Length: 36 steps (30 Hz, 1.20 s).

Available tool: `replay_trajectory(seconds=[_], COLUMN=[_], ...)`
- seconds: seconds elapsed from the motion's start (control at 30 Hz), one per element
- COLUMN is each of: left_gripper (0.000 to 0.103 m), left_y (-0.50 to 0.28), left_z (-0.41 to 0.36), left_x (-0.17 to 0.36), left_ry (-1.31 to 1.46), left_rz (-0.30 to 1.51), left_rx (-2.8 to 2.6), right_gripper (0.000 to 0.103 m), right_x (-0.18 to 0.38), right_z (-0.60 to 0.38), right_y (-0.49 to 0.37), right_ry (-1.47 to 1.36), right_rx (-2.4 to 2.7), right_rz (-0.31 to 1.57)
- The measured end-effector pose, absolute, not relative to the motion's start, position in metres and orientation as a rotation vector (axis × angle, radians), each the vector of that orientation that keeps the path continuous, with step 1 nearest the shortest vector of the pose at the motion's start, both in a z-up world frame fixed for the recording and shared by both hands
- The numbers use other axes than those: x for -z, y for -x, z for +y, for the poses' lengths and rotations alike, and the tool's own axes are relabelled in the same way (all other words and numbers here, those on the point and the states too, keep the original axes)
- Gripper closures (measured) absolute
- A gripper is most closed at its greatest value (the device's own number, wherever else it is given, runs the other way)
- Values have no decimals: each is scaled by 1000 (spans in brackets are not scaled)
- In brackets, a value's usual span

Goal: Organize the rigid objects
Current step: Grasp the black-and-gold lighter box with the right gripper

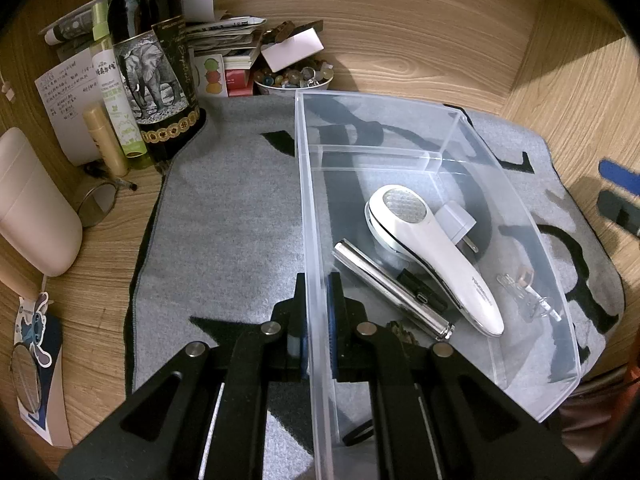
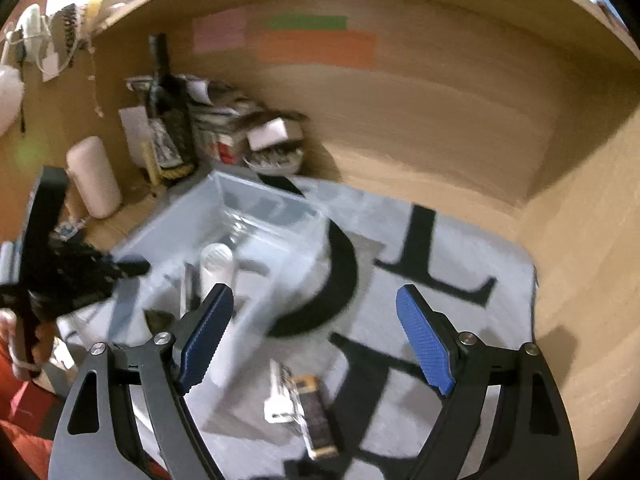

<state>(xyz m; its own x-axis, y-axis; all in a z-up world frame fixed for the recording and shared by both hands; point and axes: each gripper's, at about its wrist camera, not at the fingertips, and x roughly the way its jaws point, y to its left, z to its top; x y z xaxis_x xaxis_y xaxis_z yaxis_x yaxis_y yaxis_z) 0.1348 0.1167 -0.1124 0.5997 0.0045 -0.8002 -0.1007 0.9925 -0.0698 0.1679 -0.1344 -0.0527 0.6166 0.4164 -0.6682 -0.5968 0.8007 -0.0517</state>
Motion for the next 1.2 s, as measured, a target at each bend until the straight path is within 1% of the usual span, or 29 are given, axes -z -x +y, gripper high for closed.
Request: replay_trajectory(seconds=[0.13, 0.37, 0.5, 0.73, 0.77, 0.83, 0.9, 0.93, 1.0, 1.07, 1.2], left_gripper=[96, 96, 96, 96, 96, 96, 96, 96, 96, 96, 96], left_y=[-135, -135, -134, -134, -134, -134, -134, -134, -134, -134, -133], left_z=[117, 117, 118, 118, 118, 118, 118, 118, 118, 118, 119], left_x=[112, 112, 113, 113, 113, 113, 113, 113, 113, 113, 113], left_ry=[112, 110, 108, 108, 108, 109, 108, 109, 110, 110, 111], left_rz=[926, 927, 927, 927, 927, 926, 926, 926, 925, 925, 924], left_rx=[-61, -61, -64, -64, -64, -64, -63, -63, -62, -63, -61], right_gripper=[21, 21, 21, 24, 27, 39, 56, 59, 72, 81, 81], right_x=[80, 128, 142, 151, 151, 150, 149, 149, 148, 148, 145], right_z=[-150, -175, -178, -169, -168, -168, -170, -171, -172, -173, -172], right_y=[-173, -185, -185, -180, -178, -178, -179, -179, -180, -182, -184], right_ry=[286, 209, 208, 278, 290, 283, 283, 283, 279, 268, 253], right_rx=[-559, -537, -550, -567, -568, -577, -568, -563, -558, -552, -536], right_rz=[769, 926, 969, 969, 954, 950, 948, 942, 935, 934, 921])
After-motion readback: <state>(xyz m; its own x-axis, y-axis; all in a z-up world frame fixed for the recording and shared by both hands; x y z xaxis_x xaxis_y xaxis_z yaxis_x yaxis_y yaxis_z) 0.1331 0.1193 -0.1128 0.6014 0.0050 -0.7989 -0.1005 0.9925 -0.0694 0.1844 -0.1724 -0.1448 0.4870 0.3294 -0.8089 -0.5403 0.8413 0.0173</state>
